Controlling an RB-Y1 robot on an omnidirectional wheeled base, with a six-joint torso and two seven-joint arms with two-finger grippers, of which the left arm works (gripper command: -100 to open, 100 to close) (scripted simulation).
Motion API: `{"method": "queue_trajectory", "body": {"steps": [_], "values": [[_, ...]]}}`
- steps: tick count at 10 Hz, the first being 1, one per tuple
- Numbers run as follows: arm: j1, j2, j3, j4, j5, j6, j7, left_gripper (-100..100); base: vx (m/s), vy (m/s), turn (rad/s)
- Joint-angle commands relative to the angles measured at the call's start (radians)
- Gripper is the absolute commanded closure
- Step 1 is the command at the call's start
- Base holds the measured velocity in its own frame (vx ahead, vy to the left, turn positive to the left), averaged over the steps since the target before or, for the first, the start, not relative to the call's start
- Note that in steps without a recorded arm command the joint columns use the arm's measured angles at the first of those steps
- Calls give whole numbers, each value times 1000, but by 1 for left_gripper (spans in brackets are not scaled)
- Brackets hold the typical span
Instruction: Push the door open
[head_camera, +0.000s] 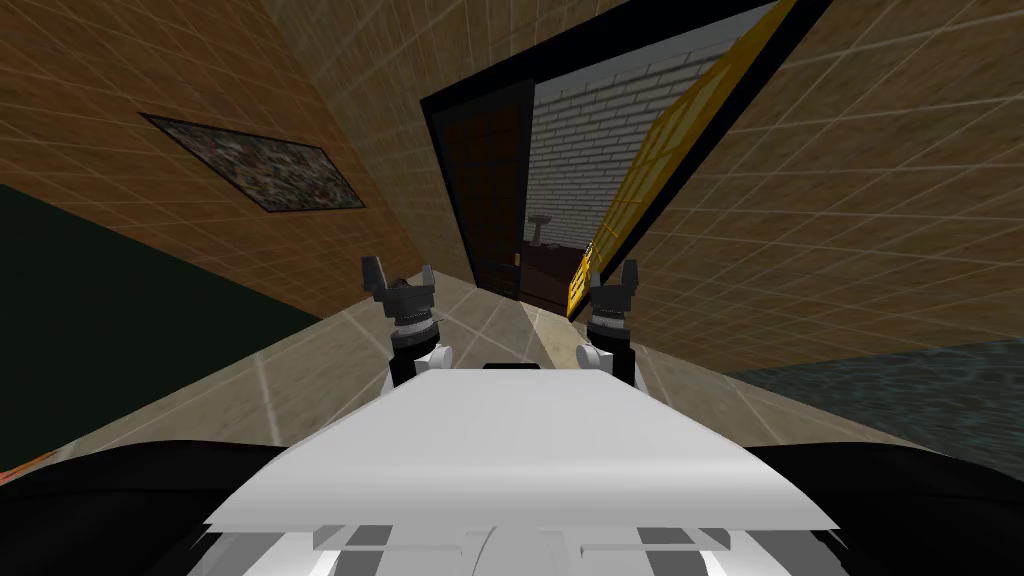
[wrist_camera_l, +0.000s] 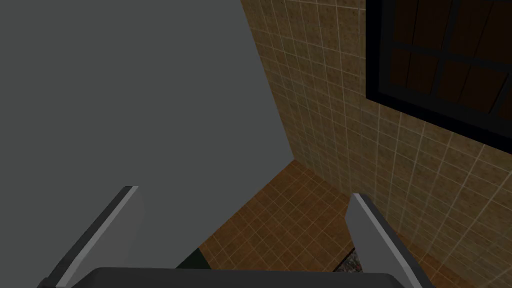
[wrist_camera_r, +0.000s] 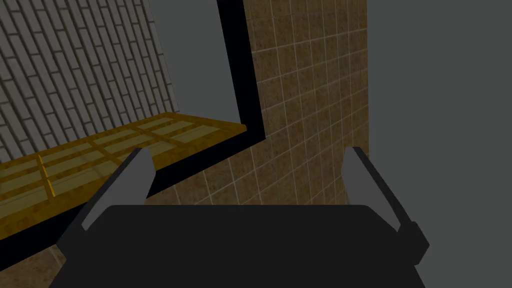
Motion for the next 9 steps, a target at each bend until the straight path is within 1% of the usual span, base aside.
{"method": "queue_trajectory", "body": {"steps": [1, 4, 5, 6, 7, 8, 9], "values": [[-9, 14, 0, 30, 17, -6, 18, -100, -44, -4, -128], [-27, 38, -1, 94, 52, -19, 57, -100, 167, 40, -163], [-31, 42, -1, 108, 59, -22, 66, -100, 149, 23, -111], [-39, 51, -1, 136, 75, -27, 83, -100, 151, 17, -148], [-44, 56, -1, 150, 83, -30, 91, -100, 133, 28, -141], [-54, 64, -1, 185, 102, -37, 113, -100, 115, 32, -231], [-59, 69, -1, 203, 112, -41, 123, -100, 125, 44, -146]]}}
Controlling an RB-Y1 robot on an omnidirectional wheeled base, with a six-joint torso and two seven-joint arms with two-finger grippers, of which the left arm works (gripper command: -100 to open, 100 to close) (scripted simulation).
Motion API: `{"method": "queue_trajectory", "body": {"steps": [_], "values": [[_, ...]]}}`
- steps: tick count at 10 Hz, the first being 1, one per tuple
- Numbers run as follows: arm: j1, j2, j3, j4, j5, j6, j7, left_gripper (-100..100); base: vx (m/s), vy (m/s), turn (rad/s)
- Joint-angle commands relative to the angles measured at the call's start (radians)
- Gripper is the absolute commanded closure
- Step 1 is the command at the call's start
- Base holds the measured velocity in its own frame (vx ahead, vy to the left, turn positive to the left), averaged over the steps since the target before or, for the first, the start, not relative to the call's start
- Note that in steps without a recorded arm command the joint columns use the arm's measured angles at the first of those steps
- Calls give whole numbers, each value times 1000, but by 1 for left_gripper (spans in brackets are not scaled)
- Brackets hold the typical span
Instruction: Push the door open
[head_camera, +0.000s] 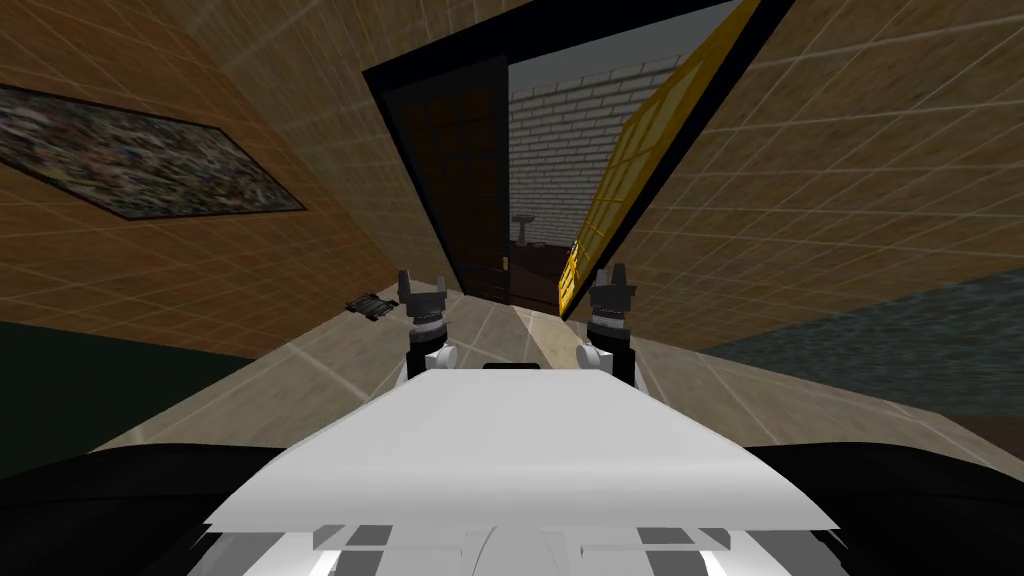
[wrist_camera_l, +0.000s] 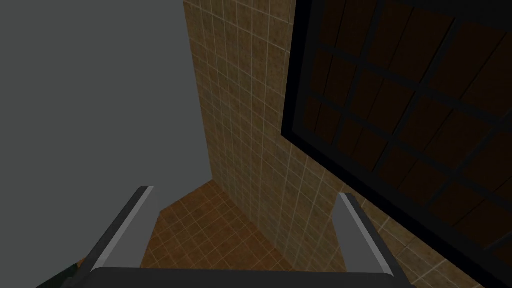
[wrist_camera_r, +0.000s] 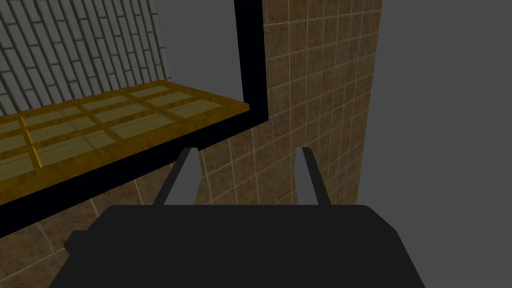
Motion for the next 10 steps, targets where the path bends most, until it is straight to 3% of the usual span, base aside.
{"method": "queue_trajectory", "body": {"steps": [1, 10], "values": [[-10, 10, 3, 34, 19, -9, 22, -100, 106, 37, -127], [-64, 43, 2, 220, 121, -46, 135, -100, 90, 41, -139]]}}
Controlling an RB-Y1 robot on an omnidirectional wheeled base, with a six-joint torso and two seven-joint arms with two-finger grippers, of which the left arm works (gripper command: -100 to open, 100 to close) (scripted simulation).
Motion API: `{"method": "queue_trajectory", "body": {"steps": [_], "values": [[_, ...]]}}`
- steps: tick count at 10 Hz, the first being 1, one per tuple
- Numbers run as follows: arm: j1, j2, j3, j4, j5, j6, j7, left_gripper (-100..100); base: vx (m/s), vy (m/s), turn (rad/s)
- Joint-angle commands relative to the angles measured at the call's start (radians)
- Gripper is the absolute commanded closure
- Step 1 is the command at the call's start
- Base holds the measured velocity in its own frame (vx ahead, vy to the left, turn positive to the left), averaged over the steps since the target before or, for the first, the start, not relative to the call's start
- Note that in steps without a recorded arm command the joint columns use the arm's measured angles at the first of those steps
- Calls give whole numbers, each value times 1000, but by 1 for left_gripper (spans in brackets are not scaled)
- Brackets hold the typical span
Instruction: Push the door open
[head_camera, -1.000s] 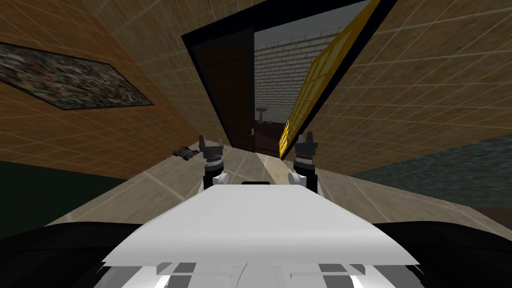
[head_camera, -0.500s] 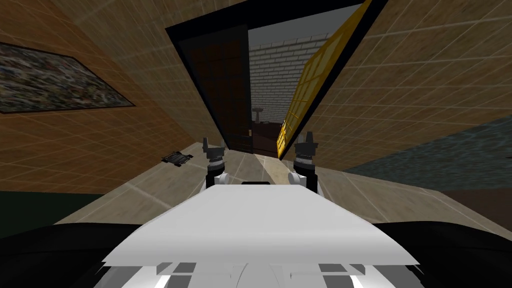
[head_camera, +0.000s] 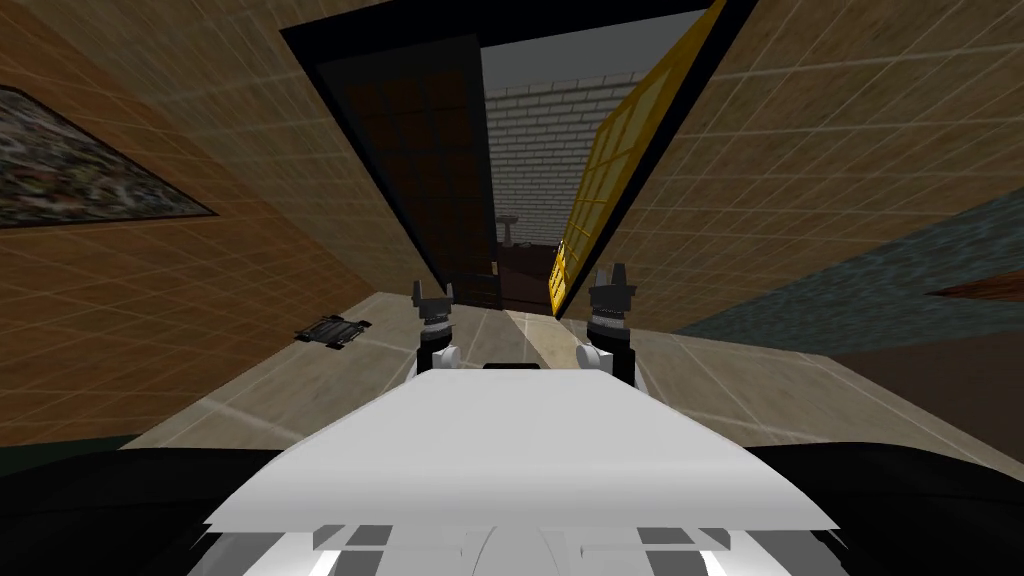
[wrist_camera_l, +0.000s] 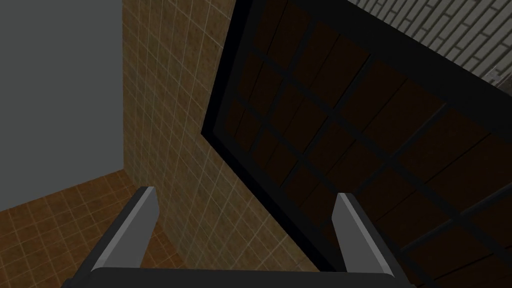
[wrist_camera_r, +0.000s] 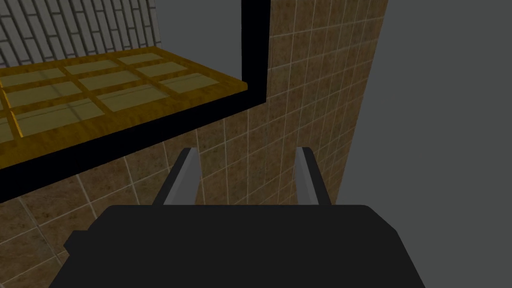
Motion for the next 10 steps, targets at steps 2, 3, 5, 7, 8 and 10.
{"method": "queue_trajectory", "body": {"steps": [2, 3, 5, 7, 8, 10], "values": [[-20, 7, -1, 67, 32, -17, 37, -100, 92, 50, -169], [-27, 10, -2, 90, 45, -21, 51, -100, 80, 52, -139], [-41, 14, -2, 138, 71, -31, 80, -100, 84, 63, -174], [-55, 17, -2, 187, 98, -40, 110, -100, 90, 59, -176], [-62, 19, -2, 211, 111, -45, 124, -100, 86, 52, -134], [-76, 21, -3, 260, 138, -55, 154, -100, 77, 61, -173]]}}
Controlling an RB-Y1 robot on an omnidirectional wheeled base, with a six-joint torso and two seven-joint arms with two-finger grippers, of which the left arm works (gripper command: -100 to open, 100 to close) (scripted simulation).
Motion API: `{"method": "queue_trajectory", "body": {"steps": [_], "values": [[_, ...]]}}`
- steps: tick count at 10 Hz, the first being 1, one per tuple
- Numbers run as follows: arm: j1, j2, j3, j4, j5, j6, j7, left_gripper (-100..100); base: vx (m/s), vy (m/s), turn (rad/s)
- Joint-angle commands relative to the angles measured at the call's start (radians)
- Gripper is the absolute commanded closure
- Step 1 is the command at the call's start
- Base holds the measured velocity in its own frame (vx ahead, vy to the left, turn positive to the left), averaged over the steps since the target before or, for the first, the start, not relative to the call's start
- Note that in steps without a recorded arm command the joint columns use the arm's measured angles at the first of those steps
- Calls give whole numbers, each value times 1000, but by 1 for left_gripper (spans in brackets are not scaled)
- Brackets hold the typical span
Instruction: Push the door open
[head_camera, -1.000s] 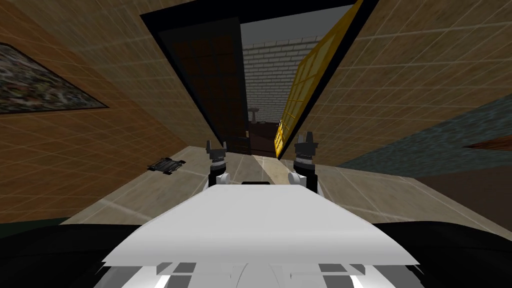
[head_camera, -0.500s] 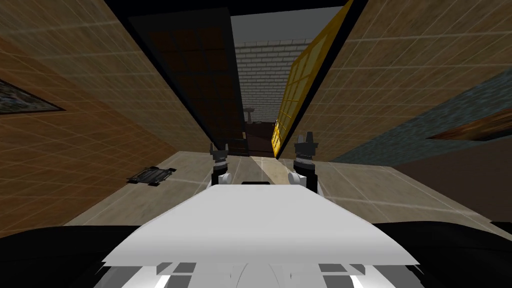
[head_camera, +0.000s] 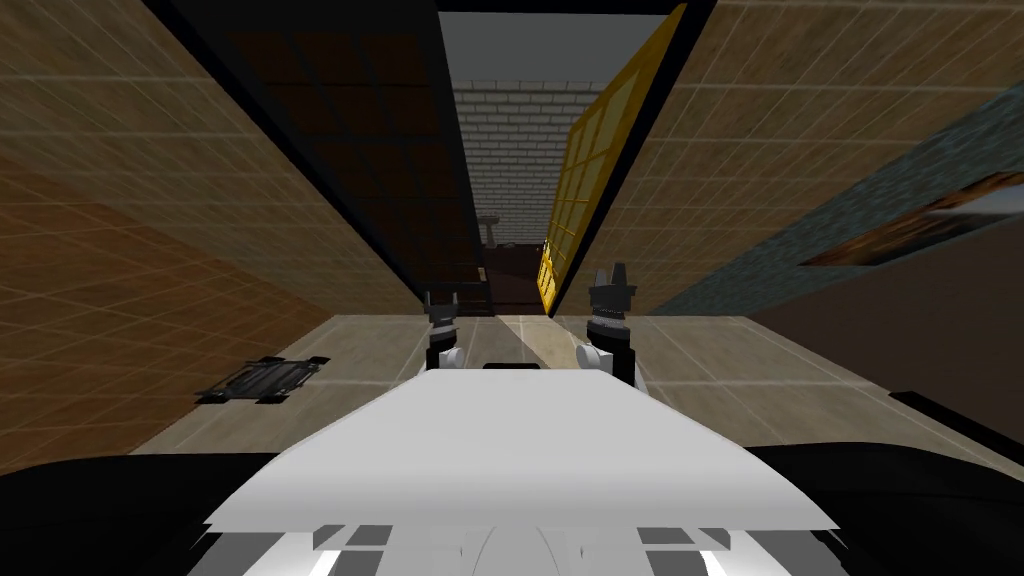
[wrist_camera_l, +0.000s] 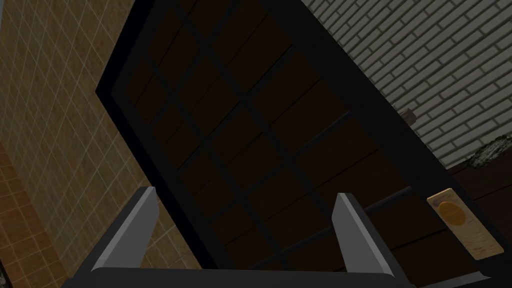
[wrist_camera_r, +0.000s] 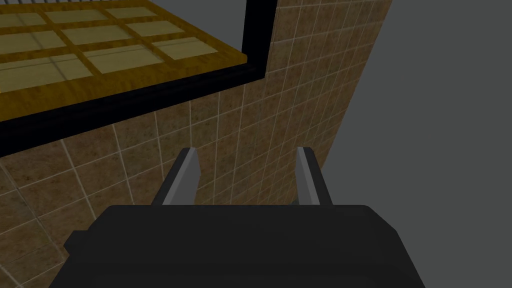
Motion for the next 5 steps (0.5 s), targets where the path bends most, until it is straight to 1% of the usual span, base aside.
{"method": "queue_trajectory", "body": {"steps": [1, 5], "values": [[-14, 1, 1, 39, 23, -4, 25, -100, 77, 71, -174], [-43, 2, 0, 139, 77, -24, 85, -100, 76, 70, -177]]}}
